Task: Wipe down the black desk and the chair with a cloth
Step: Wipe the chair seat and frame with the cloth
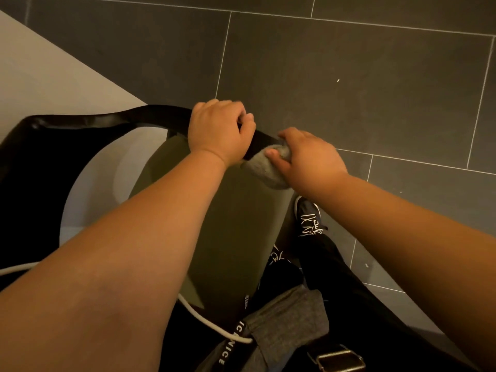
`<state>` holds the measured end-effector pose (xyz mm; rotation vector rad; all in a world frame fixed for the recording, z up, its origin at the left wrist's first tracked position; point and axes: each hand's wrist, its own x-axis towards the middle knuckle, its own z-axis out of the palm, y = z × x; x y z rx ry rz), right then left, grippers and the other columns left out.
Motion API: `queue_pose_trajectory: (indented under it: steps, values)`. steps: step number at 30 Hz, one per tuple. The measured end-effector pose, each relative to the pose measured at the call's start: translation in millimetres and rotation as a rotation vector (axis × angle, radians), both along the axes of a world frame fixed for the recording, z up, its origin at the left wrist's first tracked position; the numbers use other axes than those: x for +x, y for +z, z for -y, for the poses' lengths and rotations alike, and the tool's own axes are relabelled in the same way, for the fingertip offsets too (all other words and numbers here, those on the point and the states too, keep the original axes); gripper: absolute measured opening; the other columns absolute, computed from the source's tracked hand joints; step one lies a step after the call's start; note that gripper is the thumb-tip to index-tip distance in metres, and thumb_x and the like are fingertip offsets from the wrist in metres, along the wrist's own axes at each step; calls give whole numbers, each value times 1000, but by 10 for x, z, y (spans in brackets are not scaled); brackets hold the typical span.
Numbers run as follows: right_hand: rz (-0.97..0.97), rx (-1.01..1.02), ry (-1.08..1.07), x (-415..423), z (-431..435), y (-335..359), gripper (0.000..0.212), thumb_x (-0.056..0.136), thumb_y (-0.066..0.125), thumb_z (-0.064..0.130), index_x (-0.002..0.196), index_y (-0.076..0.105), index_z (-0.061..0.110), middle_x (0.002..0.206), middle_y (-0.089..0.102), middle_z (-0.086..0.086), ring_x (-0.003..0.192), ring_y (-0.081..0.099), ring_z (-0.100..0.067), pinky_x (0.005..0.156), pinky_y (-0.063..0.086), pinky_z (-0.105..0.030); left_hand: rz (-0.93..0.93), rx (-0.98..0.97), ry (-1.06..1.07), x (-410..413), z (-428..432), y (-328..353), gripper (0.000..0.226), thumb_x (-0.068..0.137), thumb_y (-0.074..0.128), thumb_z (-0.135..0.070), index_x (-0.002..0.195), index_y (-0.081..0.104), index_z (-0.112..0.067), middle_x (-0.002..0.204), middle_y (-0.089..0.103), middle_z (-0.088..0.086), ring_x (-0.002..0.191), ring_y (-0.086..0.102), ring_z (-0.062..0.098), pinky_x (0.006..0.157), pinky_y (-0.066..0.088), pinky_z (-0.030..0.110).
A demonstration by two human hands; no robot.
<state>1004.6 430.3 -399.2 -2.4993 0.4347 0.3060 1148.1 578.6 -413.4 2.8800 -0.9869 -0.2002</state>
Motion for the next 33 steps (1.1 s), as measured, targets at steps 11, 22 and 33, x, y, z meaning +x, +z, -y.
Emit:
queue_pose_trajectory:
  steps: [11,22,33]
  values:
    - [-125,-73,147,777,-303,47,53,99,41,63,121,55,17,116,64,-11,103,63,-35,72,40,-36,66,61,336,669,-588,110,52,105,19,-52,86,58,-25,83,53,-4,89,50,23,95,39,47]
    - [-282,-113,280,1046,-356,43,62,86,50,78,104,42,19,91,53,-3,88,60,-31,65,42,-37,76,111,307,756,-745,-29,38,100,30,-45,74,52,-26,70,50,-5,74,43,19,74,24,37]
    - [-198,100,330,1031,-233,118,56,94,59,59,131,52,18,111,64,-6,99,61,-26,77,47,-37,22,83,293,754,-749,1,48,101,12,-45,79,51,-27,72,49,-4,75,44,19,73,26,38]
